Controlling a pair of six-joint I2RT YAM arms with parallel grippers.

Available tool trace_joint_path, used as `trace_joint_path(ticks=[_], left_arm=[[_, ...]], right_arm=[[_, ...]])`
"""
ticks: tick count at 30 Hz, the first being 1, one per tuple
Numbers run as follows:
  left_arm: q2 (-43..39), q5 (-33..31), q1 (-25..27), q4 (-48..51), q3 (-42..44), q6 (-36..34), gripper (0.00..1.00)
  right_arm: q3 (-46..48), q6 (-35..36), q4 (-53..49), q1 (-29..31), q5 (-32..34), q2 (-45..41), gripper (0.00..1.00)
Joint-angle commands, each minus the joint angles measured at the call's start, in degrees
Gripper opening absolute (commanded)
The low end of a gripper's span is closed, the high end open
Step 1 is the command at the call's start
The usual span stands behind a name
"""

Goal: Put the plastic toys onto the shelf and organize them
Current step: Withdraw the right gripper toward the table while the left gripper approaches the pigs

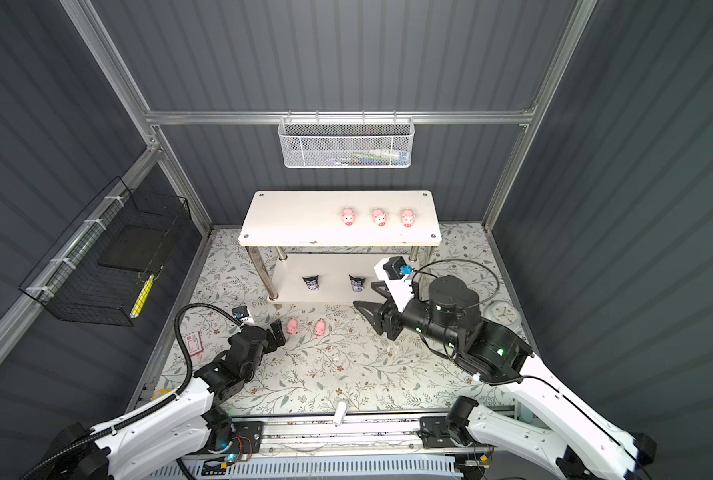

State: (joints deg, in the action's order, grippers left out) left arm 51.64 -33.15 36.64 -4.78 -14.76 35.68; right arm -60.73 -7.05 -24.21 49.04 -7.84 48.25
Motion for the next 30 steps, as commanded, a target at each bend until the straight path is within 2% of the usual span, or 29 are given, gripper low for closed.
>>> trace_joint_path(ticks=[1, 4, 12, 19, 30], left_arm=[[1.32, 2.16, -0.49, -0.06, -1.76, -1.59, 0.98], [3.07, 3.58, -0.52, -0.33, -2.15, -3.19, 0.97], [10.37, 4.93, -0.49, -2.64, -4.54, -4.46, 0.97], [17.12, 5.67, -0.48, -5.53, -6.87, -3.98, 0.95], [23.7, 5.63, -0.46, -8.53, -8.79, -2.29, 0.86]], right_arm=[[6.51, -4.87, 1.27, 0.18, -4.96, 0.25, 0.62], [10.72, -6.51, 1.62, 0.18, -6.96, 1.37, 0.62], [21.75, -9.61, 12.65, 0.18, -9.06, 7.1, 0.61], [25.66, -11.67, 17.83, 0.17, -10.39, 9.66, 0.61], [27.78, -12.29, 19.94, 0.09, -9.92, 10.71, 0.61]])
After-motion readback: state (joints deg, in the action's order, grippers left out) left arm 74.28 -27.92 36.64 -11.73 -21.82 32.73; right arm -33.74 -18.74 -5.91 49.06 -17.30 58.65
